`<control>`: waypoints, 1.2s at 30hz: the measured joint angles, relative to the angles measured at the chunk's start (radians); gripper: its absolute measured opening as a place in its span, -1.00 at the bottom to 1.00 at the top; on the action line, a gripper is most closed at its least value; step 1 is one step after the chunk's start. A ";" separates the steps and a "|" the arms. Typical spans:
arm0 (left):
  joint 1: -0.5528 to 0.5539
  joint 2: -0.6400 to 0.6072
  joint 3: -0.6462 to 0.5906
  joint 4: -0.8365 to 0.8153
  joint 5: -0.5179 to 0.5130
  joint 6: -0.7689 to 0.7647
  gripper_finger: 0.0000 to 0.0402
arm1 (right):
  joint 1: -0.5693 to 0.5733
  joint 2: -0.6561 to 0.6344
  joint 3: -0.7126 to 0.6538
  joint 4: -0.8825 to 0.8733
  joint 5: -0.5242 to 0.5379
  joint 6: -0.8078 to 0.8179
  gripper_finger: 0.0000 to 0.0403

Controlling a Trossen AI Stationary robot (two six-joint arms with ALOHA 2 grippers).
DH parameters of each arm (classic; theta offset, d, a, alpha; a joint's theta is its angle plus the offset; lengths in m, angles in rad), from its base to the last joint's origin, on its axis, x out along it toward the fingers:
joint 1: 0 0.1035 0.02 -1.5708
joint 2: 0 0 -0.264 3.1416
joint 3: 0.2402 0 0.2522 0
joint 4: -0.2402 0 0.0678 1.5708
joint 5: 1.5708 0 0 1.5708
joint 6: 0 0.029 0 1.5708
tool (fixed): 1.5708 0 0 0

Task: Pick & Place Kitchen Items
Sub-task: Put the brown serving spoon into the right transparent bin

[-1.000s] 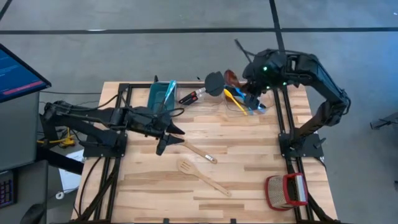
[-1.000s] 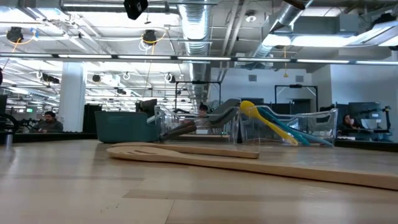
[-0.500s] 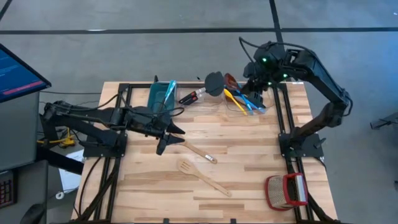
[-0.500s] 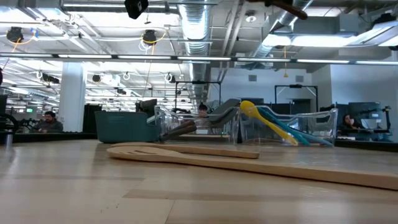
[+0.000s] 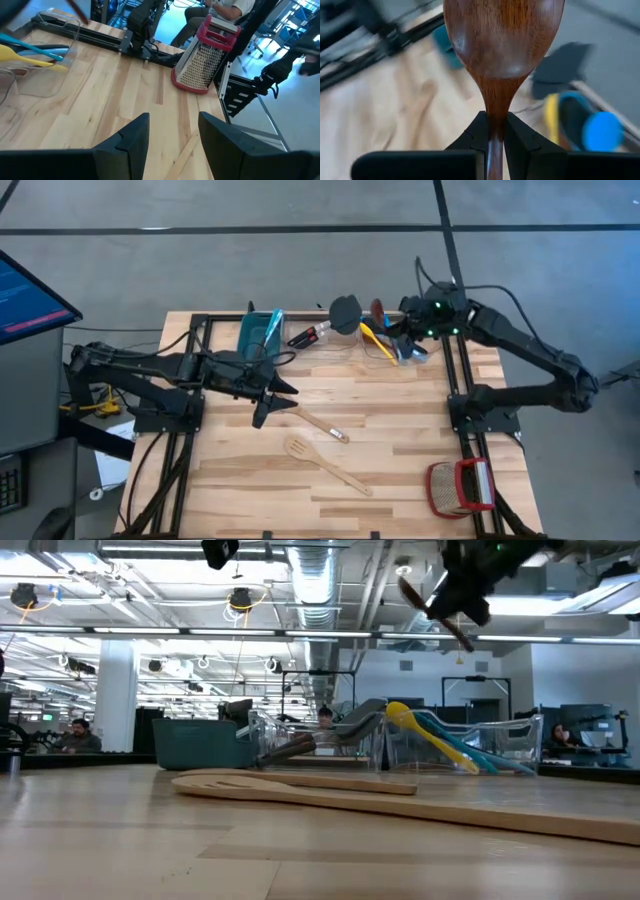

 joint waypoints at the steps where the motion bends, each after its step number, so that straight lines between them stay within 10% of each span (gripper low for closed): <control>1: 0.000 0.000 0.000 0.001 0.000 0.000 -0.21 | -0.009 -0.016 -0.039 0.043 0.045 0.026 -0.87; 12: 0.000 0.000 0.000 0.010 -0.017 0.000 -0.21 | -0.013 0.006 -0.230 0.109 0.587 0.120 -0.87; 36: 0.000 0.000 0.000 0.015 -0.055 0.000 -0.21 | 0.059 0.390 -0.228 0.292 0.937 0.149 -0.87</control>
